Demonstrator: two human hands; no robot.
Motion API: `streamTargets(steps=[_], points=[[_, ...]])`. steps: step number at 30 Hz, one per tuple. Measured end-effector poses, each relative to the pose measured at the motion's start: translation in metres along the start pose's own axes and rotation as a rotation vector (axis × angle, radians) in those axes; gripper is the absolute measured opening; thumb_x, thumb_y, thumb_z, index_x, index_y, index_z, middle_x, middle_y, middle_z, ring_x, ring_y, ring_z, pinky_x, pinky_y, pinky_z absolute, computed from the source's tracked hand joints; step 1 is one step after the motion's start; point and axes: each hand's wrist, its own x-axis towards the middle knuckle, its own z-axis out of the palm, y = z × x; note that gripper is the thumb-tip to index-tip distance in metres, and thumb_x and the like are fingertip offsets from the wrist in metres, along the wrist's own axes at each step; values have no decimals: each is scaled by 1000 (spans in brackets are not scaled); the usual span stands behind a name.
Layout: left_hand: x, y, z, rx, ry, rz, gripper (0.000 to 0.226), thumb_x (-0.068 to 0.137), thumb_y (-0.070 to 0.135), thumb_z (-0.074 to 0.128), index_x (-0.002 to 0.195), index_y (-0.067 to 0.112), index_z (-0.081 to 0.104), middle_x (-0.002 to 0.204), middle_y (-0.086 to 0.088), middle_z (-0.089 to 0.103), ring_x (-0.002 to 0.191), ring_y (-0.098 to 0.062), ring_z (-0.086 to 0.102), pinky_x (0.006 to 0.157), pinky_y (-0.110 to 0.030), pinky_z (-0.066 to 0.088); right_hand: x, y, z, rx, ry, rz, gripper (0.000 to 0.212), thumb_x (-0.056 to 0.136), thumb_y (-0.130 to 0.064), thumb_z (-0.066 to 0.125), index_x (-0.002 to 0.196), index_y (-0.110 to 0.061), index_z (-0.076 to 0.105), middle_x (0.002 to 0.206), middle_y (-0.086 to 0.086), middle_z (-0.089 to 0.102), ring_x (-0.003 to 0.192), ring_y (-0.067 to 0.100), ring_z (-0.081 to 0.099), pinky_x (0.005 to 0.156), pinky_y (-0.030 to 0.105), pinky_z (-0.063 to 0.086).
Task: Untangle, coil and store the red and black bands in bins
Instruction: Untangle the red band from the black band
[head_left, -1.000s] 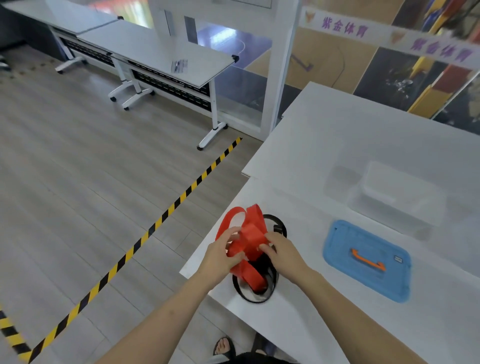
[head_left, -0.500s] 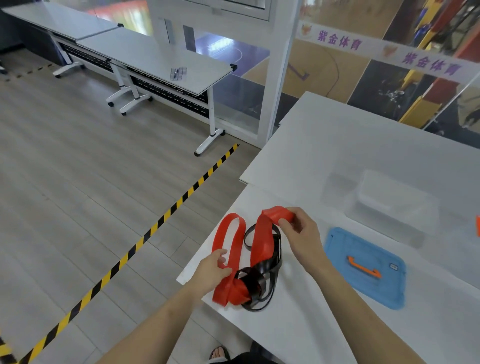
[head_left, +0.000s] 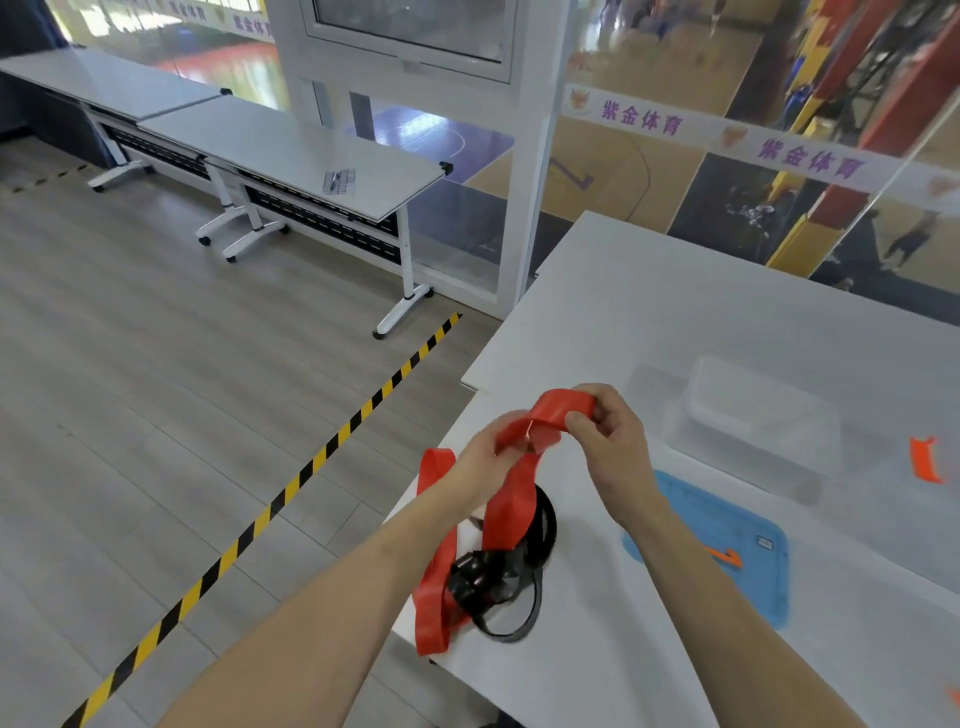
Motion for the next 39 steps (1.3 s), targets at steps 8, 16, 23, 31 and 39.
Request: streamTargets(steps=[8,16,23,31,39], points=[[-7,10,2,214,-240,31,32,104,20,53,136,24,54,122,2,64,110,-10,58,100,-26,46,-4,-1,-8,178,6,58,21,101,-6,64,114,-20,54,95,24,77,90,32,73,96,41,57],[-1,12,10,-119,15,-40,27,109,31,47,120,16,66,112,-1,77,110,-13,72,104,-36,52,11,-4,-7,168,-5,52,17,107,-26,58,123,-23,56,98,14,80,98,32,76,95,43,60],[-4,18,-7,-611,71,-114,34,111,26,41,124,0,56,122,-25,69,123,-34,66,110,-44,48,-15,102,2,-74,-101,282,36,96,-22,74,125,-34,56,132,-12,65,132,17,59,110,41,50],[-13,49,-26,-967,94,-125,42,111,27,38,107,-6,64,101,-23,74,107,-35,72,98,-44,57,-26,108,49,69,-213,375,92,80,-11,89,137,-36,21,114,13,77,103,27,78,94,46,63],[-15,51,-67,-914,313,-49,37,110,30,42,102,1,63,86,-15,73,93,-32,72,94,-49,58,-28,80,50,75,-234,420,63,91,-6,77,127,-21,28,105,22,78,88,35,79,72,31,64]])
